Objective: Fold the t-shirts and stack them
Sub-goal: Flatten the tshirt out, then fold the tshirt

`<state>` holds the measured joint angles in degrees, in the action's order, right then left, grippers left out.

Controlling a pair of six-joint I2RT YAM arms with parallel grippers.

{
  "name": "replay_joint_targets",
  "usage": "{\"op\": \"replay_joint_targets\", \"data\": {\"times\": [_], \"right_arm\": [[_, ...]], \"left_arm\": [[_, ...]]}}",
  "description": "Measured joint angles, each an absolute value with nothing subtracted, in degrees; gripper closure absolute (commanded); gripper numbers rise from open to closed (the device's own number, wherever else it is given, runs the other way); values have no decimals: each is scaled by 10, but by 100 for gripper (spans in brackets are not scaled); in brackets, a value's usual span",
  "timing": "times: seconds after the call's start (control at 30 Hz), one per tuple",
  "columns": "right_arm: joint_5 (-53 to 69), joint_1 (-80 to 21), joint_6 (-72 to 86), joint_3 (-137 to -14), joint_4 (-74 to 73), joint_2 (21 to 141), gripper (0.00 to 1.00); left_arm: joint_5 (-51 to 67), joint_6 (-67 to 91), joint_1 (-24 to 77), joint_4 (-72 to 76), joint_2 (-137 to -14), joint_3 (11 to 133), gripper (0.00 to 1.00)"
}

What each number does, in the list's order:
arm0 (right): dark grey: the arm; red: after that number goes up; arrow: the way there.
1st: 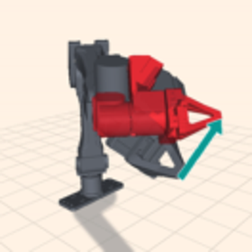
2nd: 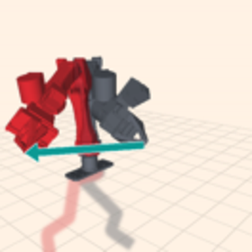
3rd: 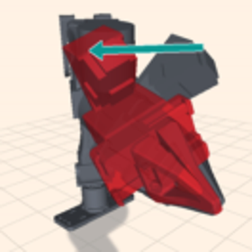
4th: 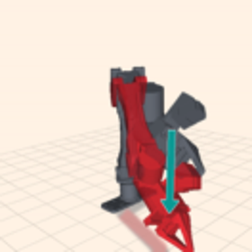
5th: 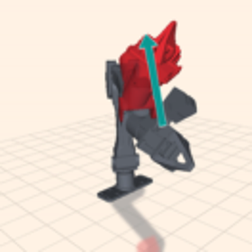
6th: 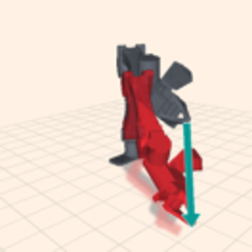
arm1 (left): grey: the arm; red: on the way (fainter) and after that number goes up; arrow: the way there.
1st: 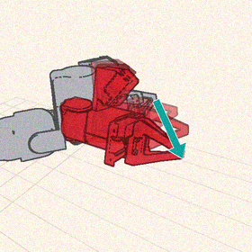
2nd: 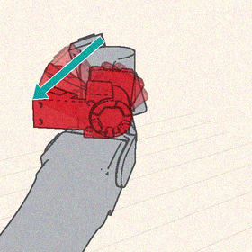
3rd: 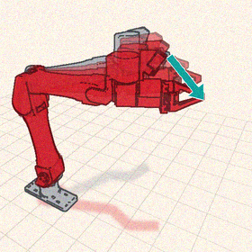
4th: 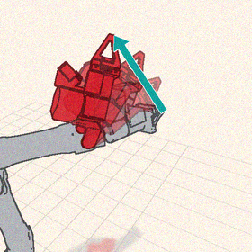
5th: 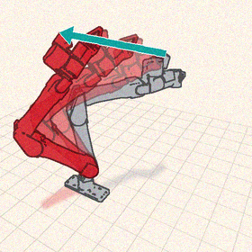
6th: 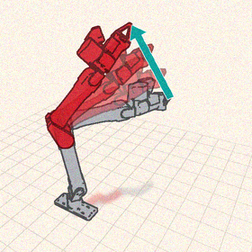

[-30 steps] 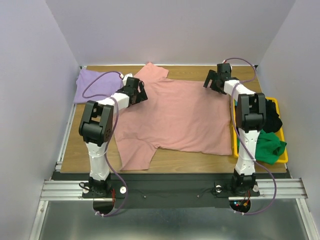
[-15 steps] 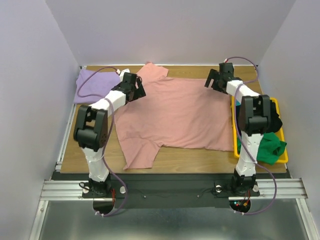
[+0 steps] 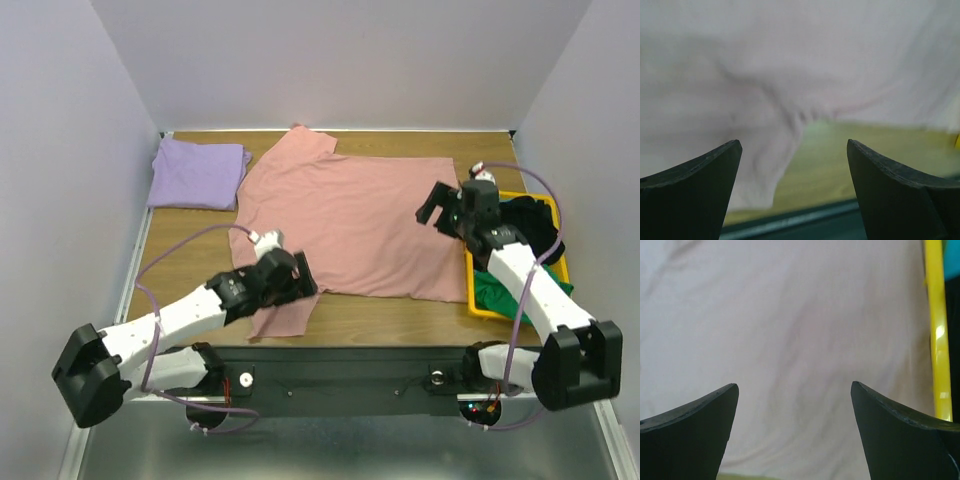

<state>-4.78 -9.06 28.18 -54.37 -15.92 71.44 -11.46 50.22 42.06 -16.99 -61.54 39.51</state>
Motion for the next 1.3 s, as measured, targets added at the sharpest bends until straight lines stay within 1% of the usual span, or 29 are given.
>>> {"op": "replay_joint_targets", "data": {"times": [0.07,0.13,0.23,0.37,0.53,0.7,0.73,0.83,0.87,0.9,0.93,0.97,1.07,1.3], "right_arm": [[-37,-98,294,-480,-174,669,0],[-29,-98,301,-451,-190,641,0],[-19,-98,310,-426,-200,603,0],[-15,-98,318,-409,-204,572,0],[-10,-99,329,-379,-208,564,0],[0,-116,342,-351,-224,562,0],[0,-129,344,-345,-232,559,0],[-13,-174,356,-339,-251,551,0],[-18,-184,360,-339,-256,550,0],[-21,-197,366,-339,-260,549,0],[-26,-208,371,-338,-264,549,0],[-30,-214,379,-336,-268,548,0],[-44,-218,400,-324,-283,538,0],[-69,-218,453,-303,-350,476,0]], "left_arm": [[-107,550,510,-206,-585,357,1],[-106,592,573,-241,-571,345,1],[-108,647,624,-285,-574,343,2],[-118,701,640,-323,-604,334,2],[-136,720,640,-317,-651,330,10],[-158,725,632,-311,-722,356,25],[-160,725,628,-313,-733,363,32],[-164,719,610,-311,-749,370,43],[-165,716,607,-310,-749,370,54],[-165,712,604,-310,-751,371,61],[-166,707,602,-308,-752,371,72],[-165,704,602,-306,-753,370,86],[-158,694,599,-288,-756,369,96],[-135,682,599,-260,-731,346,100]]}}
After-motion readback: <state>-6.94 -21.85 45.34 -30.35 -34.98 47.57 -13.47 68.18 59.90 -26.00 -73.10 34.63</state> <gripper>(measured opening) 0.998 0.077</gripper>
